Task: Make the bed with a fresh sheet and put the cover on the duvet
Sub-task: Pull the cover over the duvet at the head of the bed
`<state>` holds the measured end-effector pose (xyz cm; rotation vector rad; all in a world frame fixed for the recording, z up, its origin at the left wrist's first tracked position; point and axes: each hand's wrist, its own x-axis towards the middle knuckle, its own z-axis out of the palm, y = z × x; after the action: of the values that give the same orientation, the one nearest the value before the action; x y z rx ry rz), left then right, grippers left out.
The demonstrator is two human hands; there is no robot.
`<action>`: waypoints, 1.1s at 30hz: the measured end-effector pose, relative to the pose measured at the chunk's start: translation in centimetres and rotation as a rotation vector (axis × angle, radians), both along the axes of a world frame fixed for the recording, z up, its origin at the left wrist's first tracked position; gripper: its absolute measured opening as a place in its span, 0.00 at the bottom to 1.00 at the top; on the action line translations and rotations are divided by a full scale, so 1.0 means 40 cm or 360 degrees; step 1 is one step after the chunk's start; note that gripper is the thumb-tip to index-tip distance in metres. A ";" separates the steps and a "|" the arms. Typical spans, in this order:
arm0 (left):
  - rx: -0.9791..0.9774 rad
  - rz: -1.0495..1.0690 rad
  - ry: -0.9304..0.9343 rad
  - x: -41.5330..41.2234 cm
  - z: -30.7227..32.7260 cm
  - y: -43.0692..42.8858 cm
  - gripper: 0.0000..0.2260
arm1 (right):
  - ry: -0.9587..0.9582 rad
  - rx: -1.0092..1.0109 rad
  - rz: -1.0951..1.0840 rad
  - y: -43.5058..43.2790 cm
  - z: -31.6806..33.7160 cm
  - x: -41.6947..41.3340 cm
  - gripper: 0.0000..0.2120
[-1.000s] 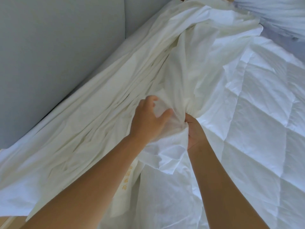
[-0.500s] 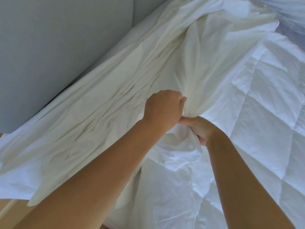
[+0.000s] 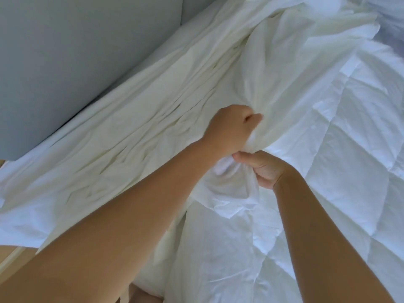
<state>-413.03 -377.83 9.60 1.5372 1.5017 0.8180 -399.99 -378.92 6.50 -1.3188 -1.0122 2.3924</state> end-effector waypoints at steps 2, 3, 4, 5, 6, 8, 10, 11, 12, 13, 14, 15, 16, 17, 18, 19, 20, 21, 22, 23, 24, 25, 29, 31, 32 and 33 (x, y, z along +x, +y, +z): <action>0.0021 -0.0196 -0.0025 0.046 0.042 0.025 0.21 | -0.0116 0.0058 0.0053 0.001 0.017 0.000 0.14; -0.0019 -0.0223 -0.0084 0.056 0.050 0.035 0.21 | -0.0146 0.0078 -0.0062 -0.002 0.023 -0.005 0.09; -0.0075 -0.0182 -0.0204 0.055 0.050 0.039 0.21 | -0.0158 0.0105 -0.0256 -0.008 0.026 -0.013 0.05; -0.0125 -0.0096 -0.0345 0.043 0.042 0.034 0.20 | -0.0190 0.0161 -0.0481 -0.016 0.022 -0.020 0.03; -0.0187 0.0007 -0.0447 0.025 0.021 0.020 0.18 | -0.0288 0.0254 -0.0682 -0.026 0.014 -0.027 0.04; -0.0408 0.0097 -0.0324 -0.014 -0.042 -0.022 0.14 | -0.0545 0.0388 -0.1026 -0.045 -0.010 -0.042 0.09; -0.0821 0.0009 -0.0110 -0.045 -0.107 -0.080 0.17 | -0.0665 0.0416 -0.1257 -0.058 -0.023 -0.052 0.13; -0.1024 -0.0069 -0.0080 -0.058 -0.132 -0.103 0.18 | -0.0666 0.0400 -0.1263 -0.061 -0.024 -0.055 0.13; -0.1172 -0.0141 -0.0084 -0.067 -0.150 -0.117 0.19 | -0.0647 0.0362 -0.1181 -0.063 -0.022 -0.057 0.14; -0.1269 -0.0214 -0.0072 -0.076 -0.159 -0.122 0.20 | -0.0616 0.0296 -0.1061 -0.064 -0.017 -0.056 0.15; -0.1347 -0.0290 -0.0033 -0.084 -0.162 -0.122 0.22 | -0.0585 0.0197 -0.0939 -0.062 -0.012 -0.053 0.17; -0.1397 -0.0378 0.0016 -0.091 -0.160 -0.119 0.24 | -0.0552 0.0071 -0.0828 -0.055 -0.005 -0.048 0.20; -0.1398 -0.0466 0.0066 -0.097 -0.158 -0.113 0.25 | -0.0533 -0.0038 -0.0741 -0.046 0.001 -0.046 0.22; -0.1351 -0.0516 0.0112 -0.099 -0.156 -0.109 0.24 | -0.0520 -0.0103 -0.0671 -0.035 0.004 -0.044 0.23; -0.1237 -0.0487 0.0122 -0.098 -0.156 -0.107 0.20 | -0.0512 -0.0131 -0.0614 -0.024 0.007 -0.046 0.23; -0.1093 -0.0377 0.0081 -0.097 -0.155 -0.105 0.15 | -0.0499 -0.0139 -0.0565 -0.014 0.006 -0.049 0.22; -0.0964 -0.0205 -0.0026 -0.097 -0.153 -0.103 0.11 | -0.0458 -0.0140 -0.0534 -0.009 0.005 -0.055 0.20; -0.0878 -0.0041 -0.0183 -0.098 -0.151 -0.101 0.09 | -0.0400 -0.0147 -0.0516 -0.007 0.004 -0.060 0.20; -0.0823 0.0063 -0.0290 -0.097 -0.153 -0.096 0.07 | -0.0357 -0.0153 -0.0500 -0.007 0.002 -0.065 0.20; -0.0760 0.0106 -0.0279 -0.097 -0.156 -0.091 0.05 | -0.0330 -0.0160 -0.0478 -0.007 -0.002 -0.068 0.20; -0.0677 0.0116 -0.0179 -0.098 -0.157 -0.084 0.06 | -0.0325 -0.0159 -0.0454 -0.009 -0.006 -0.071 0.19; -0.0584 0.0127 -0.0042 -0.100 -0.158 -0.078 0.09 | -0.0326 -0.0150 -0.0434 -0.011 -0.011 -0.073 0.20; -0.0153 0.0073 0.0164 -0.089 -0.121 -0.068 0.17 | -0.0270 -0.0057 -0.0282 -0.011 -0.023 -0.065 0.21; 0.0000 0.0084 0.0111 -0.084 -0.106 -0.077 0.19 | -0.0265 -0.0067 -0.0179 -0.006 -0.019 -0.050 0.25; 0.0028 0.0165 0.0043 -0.090 -0.101 -0.083 0.20 | -0.0277 -0.0072 -0.0119 -0.003 -0.019 -0.042 0.26; 0.0049 0.0282 -0.0026 -0.099 -0.098 -0.088 0.22 | -0.0288 -0.0073 -0.0090 0.000 -0.019 -0.036 0.26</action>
<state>-416.98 -381.34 5.70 1.4309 1.6371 0.9567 -401.41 -378.92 5.75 -1.5824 -0.9562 2.3010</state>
